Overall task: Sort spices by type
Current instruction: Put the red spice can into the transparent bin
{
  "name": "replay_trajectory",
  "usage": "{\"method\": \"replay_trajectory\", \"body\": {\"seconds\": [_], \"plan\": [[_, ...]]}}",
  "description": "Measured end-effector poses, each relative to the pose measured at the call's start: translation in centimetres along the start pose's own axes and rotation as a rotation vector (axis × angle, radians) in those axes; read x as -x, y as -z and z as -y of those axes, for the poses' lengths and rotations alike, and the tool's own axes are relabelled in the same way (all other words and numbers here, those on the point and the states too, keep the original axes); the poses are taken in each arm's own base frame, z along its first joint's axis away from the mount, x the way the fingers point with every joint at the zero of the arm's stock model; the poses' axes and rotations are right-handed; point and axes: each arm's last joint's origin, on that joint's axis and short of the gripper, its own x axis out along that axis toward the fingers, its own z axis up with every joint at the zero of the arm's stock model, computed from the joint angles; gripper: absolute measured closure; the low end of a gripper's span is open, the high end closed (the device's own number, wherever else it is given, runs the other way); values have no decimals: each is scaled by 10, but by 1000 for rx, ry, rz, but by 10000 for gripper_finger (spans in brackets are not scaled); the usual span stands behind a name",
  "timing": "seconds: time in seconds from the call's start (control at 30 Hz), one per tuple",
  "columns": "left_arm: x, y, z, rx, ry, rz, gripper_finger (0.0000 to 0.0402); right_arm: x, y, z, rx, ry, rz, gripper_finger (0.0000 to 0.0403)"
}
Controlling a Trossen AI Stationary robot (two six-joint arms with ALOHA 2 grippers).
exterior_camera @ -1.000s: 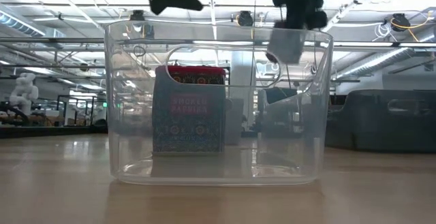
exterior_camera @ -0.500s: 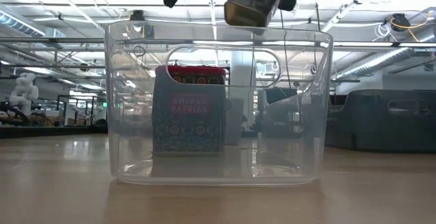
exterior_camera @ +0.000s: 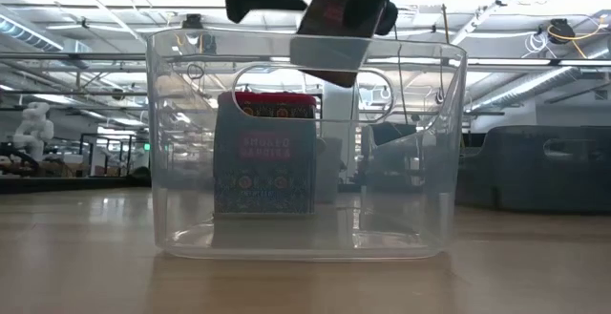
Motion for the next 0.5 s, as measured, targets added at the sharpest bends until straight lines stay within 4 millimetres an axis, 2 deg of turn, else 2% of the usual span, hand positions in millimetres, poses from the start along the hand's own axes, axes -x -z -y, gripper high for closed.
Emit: {"method": "replay_trajectory", "body": {"seconds": [0.2,0.37,0.5], "plan": [[-18,14,5,-33,-28,-49,64,-1,0,-3,5,-9,6,213],[-20,17,9,-117,-84,-28,25,-1,0,-4,5,-11,4,213],[-19,17,11,-144,-81,-27,10,-1,-2,-5,5,-16,29,213]]}}
